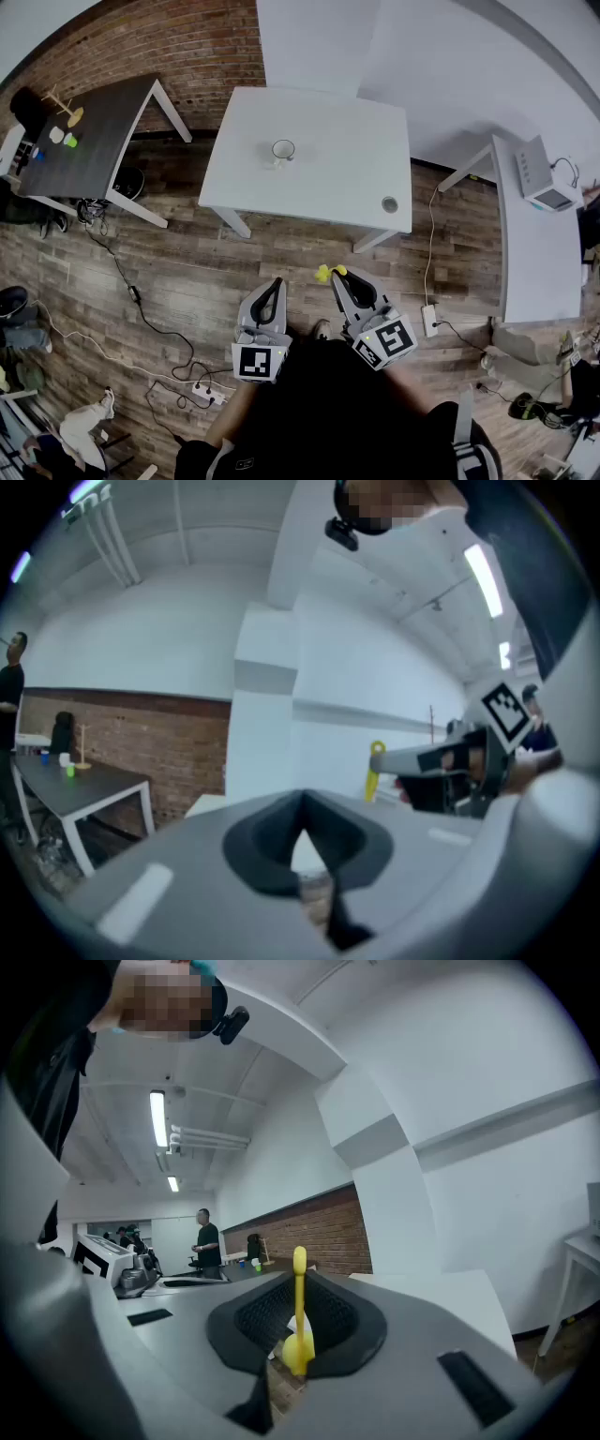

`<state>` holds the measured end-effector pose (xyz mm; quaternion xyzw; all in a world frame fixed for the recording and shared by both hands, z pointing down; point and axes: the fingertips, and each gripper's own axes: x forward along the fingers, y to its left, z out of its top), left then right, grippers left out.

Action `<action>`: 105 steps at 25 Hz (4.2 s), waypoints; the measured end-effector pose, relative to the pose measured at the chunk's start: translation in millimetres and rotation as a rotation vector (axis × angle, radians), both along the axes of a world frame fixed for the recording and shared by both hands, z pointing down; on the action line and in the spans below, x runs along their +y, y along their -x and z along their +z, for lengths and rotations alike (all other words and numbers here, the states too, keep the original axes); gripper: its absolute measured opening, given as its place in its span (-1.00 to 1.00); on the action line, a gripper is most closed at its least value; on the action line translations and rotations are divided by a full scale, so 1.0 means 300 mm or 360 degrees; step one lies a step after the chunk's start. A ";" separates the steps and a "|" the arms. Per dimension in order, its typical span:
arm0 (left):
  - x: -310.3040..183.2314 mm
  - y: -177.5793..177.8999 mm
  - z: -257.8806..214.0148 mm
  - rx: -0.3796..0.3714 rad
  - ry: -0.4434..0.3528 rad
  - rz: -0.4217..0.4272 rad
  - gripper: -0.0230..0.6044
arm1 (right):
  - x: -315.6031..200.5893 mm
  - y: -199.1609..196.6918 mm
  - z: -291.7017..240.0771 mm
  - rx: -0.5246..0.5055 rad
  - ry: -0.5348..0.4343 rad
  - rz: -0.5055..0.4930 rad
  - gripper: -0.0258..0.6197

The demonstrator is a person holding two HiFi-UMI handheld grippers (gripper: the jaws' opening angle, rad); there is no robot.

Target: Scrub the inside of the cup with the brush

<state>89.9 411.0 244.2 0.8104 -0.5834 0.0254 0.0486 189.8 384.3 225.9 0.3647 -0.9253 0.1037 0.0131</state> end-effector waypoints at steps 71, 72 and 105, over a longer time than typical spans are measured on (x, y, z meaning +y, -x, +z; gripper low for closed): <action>-0.900 0.162 0.370 -0.0083 0.0331 -0.0027 -0.92 | -0.963 0.143 0.123 -0.0046 0.0076 -0.0035 -0.83; -0.909 0.173 0.387 -0.0082 0.0342 -0.0028 -0.92 | -0.973 0.153 0.131 -0.0040 0.0082 -0.0031 -0.83; -1.304 0.225 0.982 -0.0226 0.0622 0.0409 -0.63 | -1.349 0.382 0.538 0.0022 0.0262 0.0279 -0.83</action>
